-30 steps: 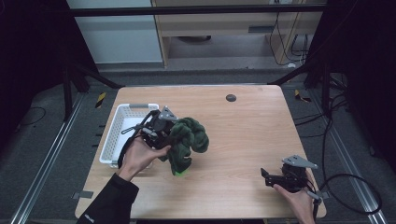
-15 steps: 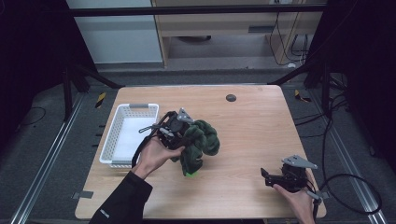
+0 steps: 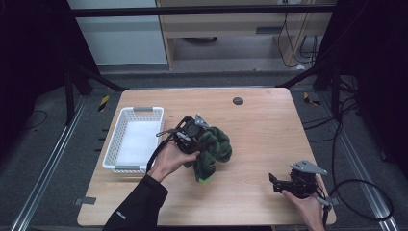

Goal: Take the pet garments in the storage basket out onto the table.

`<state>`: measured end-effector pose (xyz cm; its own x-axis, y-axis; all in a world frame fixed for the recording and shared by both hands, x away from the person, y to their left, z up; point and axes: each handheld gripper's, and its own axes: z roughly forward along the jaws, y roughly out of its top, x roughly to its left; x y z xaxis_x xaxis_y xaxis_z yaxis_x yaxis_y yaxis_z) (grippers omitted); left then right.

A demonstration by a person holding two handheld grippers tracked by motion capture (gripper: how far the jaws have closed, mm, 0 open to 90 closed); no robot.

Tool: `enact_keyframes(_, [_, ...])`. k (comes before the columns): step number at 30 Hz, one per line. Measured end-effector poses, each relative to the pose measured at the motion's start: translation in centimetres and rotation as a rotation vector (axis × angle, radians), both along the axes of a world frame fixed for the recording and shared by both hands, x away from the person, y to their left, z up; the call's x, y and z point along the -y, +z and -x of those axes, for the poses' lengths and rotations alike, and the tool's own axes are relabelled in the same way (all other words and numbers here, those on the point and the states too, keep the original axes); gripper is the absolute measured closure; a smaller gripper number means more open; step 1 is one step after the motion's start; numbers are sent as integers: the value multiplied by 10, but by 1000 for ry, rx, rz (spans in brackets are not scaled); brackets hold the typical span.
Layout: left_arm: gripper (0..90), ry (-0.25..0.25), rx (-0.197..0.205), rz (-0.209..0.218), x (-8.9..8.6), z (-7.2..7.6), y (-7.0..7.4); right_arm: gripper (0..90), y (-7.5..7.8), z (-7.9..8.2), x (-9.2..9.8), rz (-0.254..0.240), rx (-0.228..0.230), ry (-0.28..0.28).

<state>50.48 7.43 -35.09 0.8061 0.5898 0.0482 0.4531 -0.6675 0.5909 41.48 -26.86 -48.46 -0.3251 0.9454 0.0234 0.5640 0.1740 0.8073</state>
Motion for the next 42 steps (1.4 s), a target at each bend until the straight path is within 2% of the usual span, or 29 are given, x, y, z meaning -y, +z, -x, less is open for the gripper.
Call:
enact_keyframes(16, [762, -19, -35, -52, 18, -10, -24, 25, 1, 1, -1, -1, 7, 2])
enact_keyframes(30, [743, -19, -67, -54, 22, -15, -40, 25, 0, 0, -1, 10, 10, 6])
enact_keyframes(42, [677, -20, -94, -71, 21, -18, -55, 25, -1, 0, -1, 13, 9, 10])
